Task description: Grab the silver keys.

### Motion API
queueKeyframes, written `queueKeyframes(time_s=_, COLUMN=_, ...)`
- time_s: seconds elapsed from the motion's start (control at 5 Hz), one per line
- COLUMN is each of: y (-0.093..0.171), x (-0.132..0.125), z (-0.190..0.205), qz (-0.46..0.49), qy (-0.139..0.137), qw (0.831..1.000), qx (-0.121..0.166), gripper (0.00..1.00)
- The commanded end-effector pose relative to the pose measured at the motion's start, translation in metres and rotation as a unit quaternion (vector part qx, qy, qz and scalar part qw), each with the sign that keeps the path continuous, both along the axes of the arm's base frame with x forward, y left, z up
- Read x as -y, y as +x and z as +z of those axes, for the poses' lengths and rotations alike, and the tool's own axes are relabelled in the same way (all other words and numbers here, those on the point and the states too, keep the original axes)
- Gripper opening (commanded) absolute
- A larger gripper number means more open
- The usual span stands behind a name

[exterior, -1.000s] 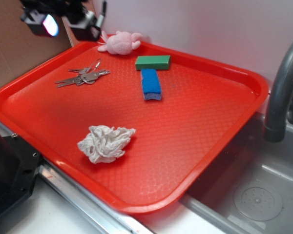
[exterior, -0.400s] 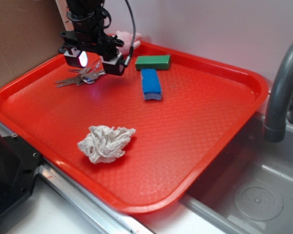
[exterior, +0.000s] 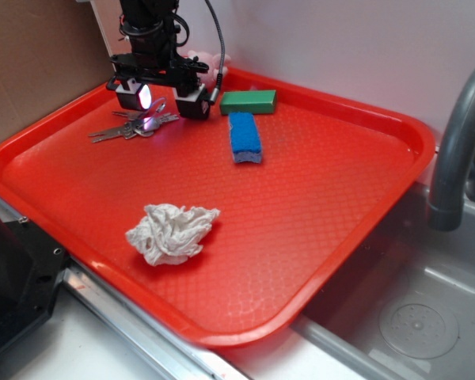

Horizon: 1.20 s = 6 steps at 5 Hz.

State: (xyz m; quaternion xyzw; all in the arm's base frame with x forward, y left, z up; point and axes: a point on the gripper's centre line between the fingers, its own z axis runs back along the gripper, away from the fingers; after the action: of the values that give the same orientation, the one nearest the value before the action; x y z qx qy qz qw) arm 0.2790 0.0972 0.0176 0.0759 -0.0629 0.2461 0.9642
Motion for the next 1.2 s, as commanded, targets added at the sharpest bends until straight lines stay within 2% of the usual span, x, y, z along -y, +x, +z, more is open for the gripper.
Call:
queueKeyframes(time_s=0.0, y=-0.004, x=-0.032, z=-0.02, qz=0.005, qy=0.024, qw=0.999, qx=-0.025, gripper=0.0)
queueKeyframes(time_s=0.6, y=-0.006, x=-0.031, z=-0.018, qz=-0.001, qy=0.029, qw=0.999, qx=-0.029, gripper=0.0)
queueKeyframes(time_s=0.8, y=-0.02, x=-0.02, z=-0.018, qz=-0.004, qy=0.009, qw=0.999, qx=-0.035, gripper=0.0)
queueKeyframes(time_s=1.0, y=-0.032, x=-0.004, z=-0.012, qz=-0.022, qy=0.022, qw=0.999, qx=-0.032, gripper=0.43)
